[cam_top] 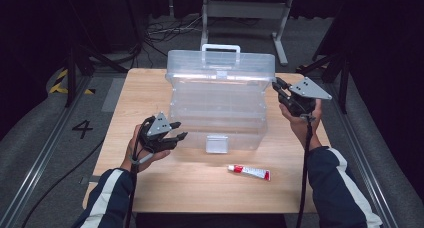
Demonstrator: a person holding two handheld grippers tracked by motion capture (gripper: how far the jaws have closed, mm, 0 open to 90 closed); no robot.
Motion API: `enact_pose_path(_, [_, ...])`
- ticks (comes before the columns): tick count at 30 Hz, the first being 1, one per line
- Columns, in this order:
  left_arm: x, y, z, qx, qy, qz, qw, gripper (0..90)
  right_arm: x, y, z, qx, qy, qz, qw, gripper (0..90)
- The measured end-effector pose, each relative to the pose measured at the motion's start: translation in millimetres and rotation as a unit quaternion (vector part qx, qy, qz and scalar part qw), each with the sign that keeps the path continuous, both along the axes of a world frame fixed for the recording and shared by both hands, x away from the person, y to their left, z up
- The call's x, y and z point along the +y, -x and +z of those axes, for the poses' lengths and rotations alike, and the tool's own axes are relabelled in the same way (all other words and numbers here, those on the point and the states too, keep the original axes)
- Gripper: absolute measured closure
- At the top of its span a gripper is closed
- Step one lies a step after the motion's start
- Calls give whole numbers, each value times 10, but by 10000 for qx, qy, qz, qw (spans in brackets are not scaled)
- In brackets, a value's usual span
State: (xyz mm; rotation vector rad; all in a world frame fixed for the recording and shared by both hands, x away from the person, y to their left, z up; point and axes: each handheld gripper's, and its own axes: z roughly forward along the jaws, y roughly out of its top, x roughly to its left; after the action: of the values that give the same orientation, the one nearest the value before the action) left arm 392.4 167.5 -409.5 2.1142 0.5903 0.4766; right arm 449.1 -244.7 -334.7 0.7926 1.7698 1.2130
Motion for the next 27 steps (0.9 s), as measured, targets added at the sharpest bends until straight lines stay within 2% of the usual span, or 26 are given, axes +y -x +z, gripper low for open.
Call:
enact_pose_path(14, [-202, -96, -36, 195, -295, -329, 9988, 564, 13, -137, 104, 87, 6, -49, 9999, 813])
enact_pose_path(16, [-208, -103, -42, 186, -340, -313, 9988, 552, 19, -158, 118, 86, 15, -68, 9999, 816])
enact_pose_path(19, [-211, -143, -61, 297, -337, -327, 9985, 525, 25, -175, 120, 60, 4, -86, 9999, 817])
enact_pose_path(22, [-223, -173, -78, 370, -472, -459, 9971, 490, 25, -198, 125, 55, -47, -101, 9999, 819])
enact_pose_path(27, [-284, -216, -108, 333, -743, -483, 9955, 493, 39, -245, 142, 22, -42, -159, 9999, 826])
